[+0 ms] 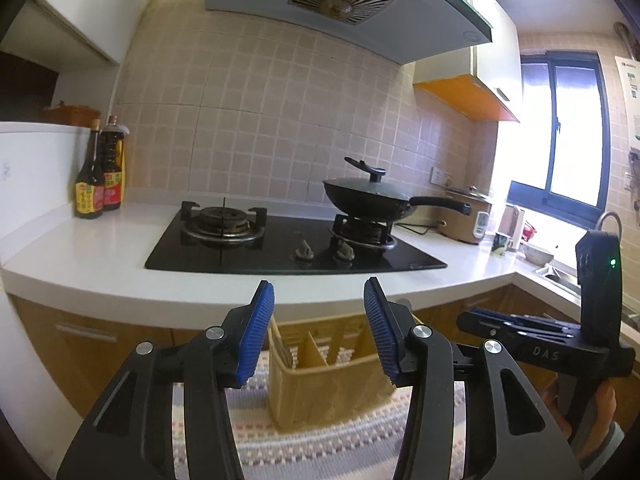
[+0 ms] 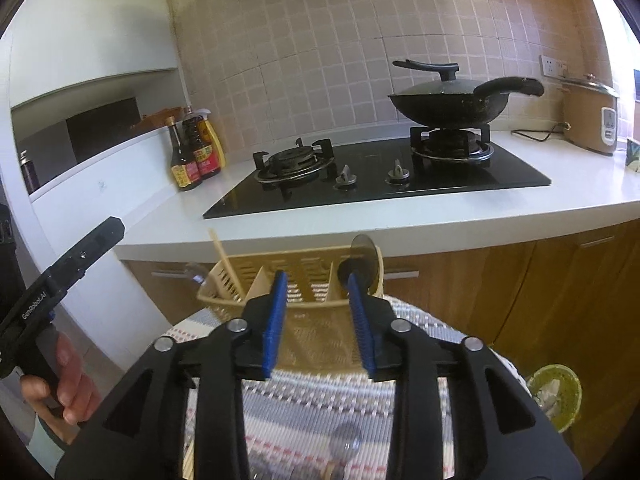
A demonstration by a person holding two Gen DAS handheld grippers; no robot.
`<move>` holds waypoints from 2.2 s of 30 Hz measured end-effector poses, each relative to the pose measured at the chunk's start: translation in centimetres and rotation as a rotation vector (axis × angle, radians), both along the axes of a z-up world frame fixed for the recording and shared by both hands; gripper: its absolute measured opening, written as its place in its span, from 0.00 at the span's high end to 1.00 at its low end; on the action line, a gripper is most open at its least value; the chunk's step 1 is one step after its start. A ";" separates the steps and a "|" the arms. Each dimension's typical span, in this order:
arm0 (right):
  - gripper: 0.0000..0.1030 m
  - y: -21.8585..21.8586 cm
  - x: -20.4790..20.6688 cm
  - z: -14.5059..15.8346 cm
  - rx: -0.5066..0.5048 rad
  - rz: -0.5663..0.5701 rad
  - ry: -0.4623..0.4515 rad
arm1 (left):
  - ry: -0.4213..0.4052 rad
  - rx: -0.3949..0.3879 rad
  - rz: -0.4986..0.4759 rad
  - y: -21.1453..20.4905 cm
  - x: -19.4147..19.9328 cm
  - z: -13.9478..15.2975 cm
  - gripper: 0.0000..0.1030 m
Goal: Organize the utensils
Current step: 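Open both tools to drop the knife and chopstick into the caddy, then move both tools back down over the utensils on the cloth, then grasp two chopsticks with the left tool while the right tool grasps a clear spoon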
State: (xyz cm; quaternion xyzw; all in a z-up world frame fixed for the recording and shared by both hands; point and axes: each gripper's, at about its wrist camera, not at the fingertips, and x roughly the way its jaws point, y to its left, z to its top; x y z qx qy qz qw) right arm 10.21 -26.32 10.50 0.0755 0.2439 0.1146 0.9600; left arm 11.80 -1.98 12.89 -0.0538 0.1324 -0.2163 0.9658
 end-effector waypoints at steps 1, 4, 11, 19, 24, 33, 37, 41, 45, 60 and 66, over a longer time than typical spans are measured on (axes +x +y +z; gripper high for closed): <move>0.65 0.3 -0.7 0.1 -0.007 0.002 0.004 | 0.006 0.003 -0.001 0.1 -0.4 0.1 0.56; 0.61 1.1 -2.4 0.1 -0.017 0.017 0.027 | 0.051 0.029 -0.005 0.6 -1.8 -0.2 0.56; 0.61 3.9 -4.4 -3.3 -0.047 0.068 0.198 | 0.241 0.094 -0.043 1.9 -3.3 -3.9 0.56; 0.64 6.7 -4.7 -10.6 -0.085 0.137 0.484 | 0.606 0.140 -0.113 3.6 -3.0 -12.3 0.63; 0.68 7.8 -5.2 -13.5 -0.110 0.157 0.572 | 0.712 0.233 -0.114 3.9 -2.9 -16.5 0.72; 0.75 8.3 -5.6 -15.9 -0.138 0.153 0.617 | 0.754 0.298 -0.133 3.5 -3.5 -19.3 0.85; 0.75 8.7 -5.6 -16.6 -0.162 0.148 0.620 | 0.732 0.339 -0.120 2.3 -3.7 -19.3 0.83; 0.75 9.1 -5.6 -17.0 -0.190 0.140 0.617 | 0.733 0.363 -0.112 1.3 -3.5 -19.1 0.75; 0.75 9.9 -5.7 -17.1 -0.242 0.135 0.599 | 0.737 0.401 -0.094 0.4 -3.3 -19.1 0.72; 0.84 11.2 -4.7 -17.4 -0.278 0.177 0.629 | 0.740 0.481 -0.052 2.3 -3.2 -19.0 0.89; 0.84 13.1 -4.1 -17.5 -0.393 0.189 0.649 | 0.763 0.491 -0.084 2.2 -2.0 -18.8 0.84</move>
